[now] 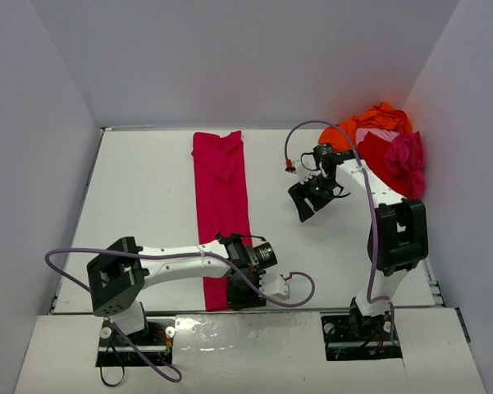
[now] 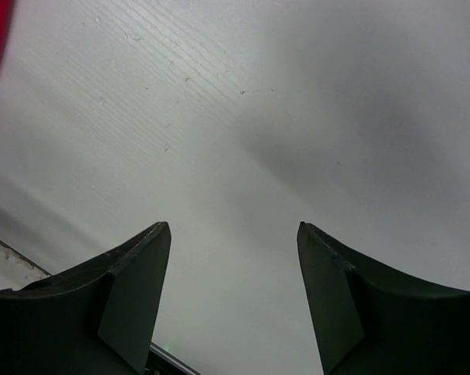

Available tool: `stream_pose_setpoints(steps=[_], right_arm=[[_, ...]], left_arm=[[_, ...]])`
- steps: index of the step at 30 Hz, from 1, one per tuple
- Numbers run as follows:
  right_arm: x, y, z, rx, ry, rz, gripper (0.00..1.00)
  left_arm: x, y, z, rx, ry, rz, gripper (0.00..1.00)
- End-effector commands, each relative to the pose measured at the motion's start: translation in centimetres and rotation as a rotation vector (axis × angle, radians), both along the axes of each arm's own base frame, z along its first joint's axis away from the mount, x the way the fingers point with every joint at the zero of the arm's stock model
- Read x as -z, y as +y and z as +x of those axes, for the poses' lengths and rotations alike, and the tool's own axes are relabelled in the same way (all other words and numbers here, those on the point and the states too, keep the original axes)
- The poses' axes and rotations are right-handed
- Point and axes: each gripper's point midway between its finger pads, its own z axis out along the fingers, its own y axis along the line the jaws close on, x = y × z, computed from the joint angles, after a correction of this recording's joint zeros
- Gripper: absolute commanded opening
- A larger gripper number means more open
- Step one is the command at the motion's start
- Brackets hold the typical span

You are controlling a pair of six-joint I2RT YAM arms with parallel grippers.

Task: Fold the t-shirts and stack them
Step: Grab the bottom of the folded rectangular tshirt with left arm

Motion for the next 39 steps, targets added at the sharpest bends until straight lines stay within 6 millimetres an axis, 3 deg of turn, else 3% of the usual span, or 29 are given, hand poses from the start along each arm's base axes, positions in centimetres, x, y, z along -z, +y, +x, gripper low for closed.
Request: stream_pose_setpoints(steps=[1, 21, 39], right_arm=[[-2.5, 0.2, -0.1, 0.002, -0.058, 0.026, 0.64], [-3.5, 0.9, -1.1, -0.023, -0.075, 0.076, 0.65], [-3.8, 0.5, -1.4, -0.029, -0.093, 0.066, 0.67]], left_arm=[[-1.4, -1.2, -0.4, 0.031, 0.018, -0.046, 0.42], [3.2, -0.9, 2.5, -0.013, -0.121, 0.061, 0.42], [3.4, -1.5, -0.4, 0.079, -0.096, 0.088, 0.42]])
